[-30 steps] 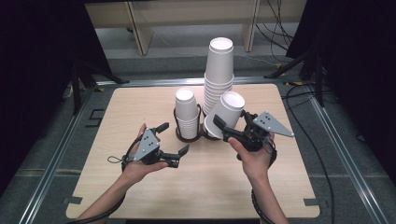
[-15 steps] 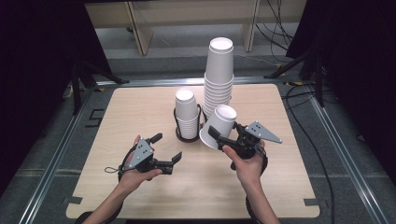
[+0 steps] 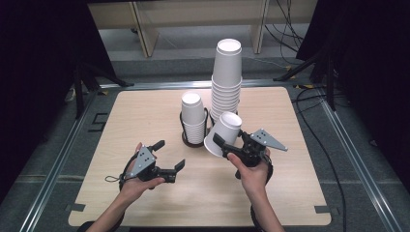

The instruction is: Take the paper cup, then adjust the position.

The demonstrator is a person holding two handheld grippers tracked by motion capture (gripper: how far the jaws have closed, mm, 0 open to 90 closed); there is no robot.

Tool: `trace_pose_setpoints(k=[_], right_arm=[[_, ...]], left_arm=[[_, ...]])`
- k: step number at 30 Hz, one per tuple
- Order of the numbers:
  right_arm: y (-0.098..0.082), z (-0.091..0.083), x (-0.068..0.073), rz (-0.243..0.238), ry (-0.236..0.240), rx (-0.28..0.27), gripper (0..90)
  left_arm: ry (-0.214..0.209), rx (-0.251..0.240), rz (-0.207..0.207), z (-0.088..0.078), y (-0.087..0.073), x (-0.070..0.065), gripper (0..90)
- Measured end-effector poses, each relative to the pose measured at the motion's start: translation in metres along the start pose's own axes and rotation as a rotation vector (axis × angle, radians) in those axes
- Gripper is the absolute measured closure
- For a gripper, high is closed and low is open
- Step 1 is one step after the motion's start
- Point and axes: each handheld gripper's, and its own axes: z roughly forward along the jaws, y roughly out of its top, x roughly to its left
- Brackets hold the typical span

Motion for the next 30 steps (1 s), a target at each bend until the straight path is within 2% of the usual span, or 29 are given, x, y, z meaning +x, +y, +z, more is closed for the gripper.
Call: trace_pose_setpoints(k=[1,5,6,11,14,16,18,19,20,21,22,24,25,26,27,28,30], right_arm=[[-0.001,0.001,0.000,0.005,0.010,-0.005,20.2],[-0.003,0.004,-0.001,-0.012,0.014,-0.007,20.2],[-0.004,0.006,-0.003,-0.013,0.003,0.006,20.2],[-0.002,0.009,-0.005,-0.013,0.000,0.013,20.2],[-0.002,0.009,-0.007,-0.012,-0.003,0.006,20.2],[-0.001,0.010,-0.008,0.005,0.000,0.013,20.2],[0.001,0.013,-0.010,-0.018,-0.001,0.019,20.2],[0.002,0.015,-0.011,-0.026,0.004,0.015,20.2],[0.004,0.016,-0.009,-0.012,0.018,0.018,20.2],[0.005,0.017,-0.009,-0.027,0.012,0.013,20.2],[0.006,0.017,-0.008,-0.027,0.017,0.011,20.2],[0.007,0.014,-0.006,-0.004,0.025,-0.004,20.2],[0.007,0.013,-0.006,-0.007,0.026,-0.007,20.2],[0.005,0.012,-0.006,0.026,0.027,-0.002,20.2],[0.003,0.012,-0.007,0.023,0.015,-0.004,20.2],[0.000,0.013,-0.008,0.052,0.013,-0.010,20.2],[-0.006,0.015,-0.009,0.073,0.017,-0.004,20.2]], left_arm=[[0.007,0.026,0.004,-0.003,0.000,-0.001,0.0],[0.005,-0.001,-0.001,-0.005,-0.002,0.001,0.0],[0.021,0.026,-0.005,-0.008,-0.003,0.002,0.0],[0.032,0.038,-0.010,-0.006,-0.005,0.003,0.0],[0.029,0.036,-0.016,-0.004,-0.003,0.003,0.0],[0.025,0.032,-0.006,-0.005,0.000,0.002,0.0],[0.027,0.023,0.000,-0.004,0.001,0.004,0.0],[0.024,0.001,-0.006,-0.002,0.001,0.004,0.0],[0.028,0.001,-0.006,-0.002,0.001,0.005,0.0],[0.045,0.025,-0.006,-0.005,0.003,0.004,0.0],[0.045,0.020,-0.005,-0.005,0.003,0.003,0.0],[0.041,0.020,0.002,-0.007,0.005,0.001,0.0],[0.027,-0.004,0.000,-0.005,0.005,-0.001,0.0],[0.023,-0.003,0.001,-0.005,0.005,-0.001,0.0],[0.029,0.028,0.003,-0.008,0.006,-0.003,0.0],[0.018,0.008,-0.002,-0.006,0.005,-0.005,0.0],[0.006,0.004,-0.009,-0.006,0.004,-0.007,0.0]])
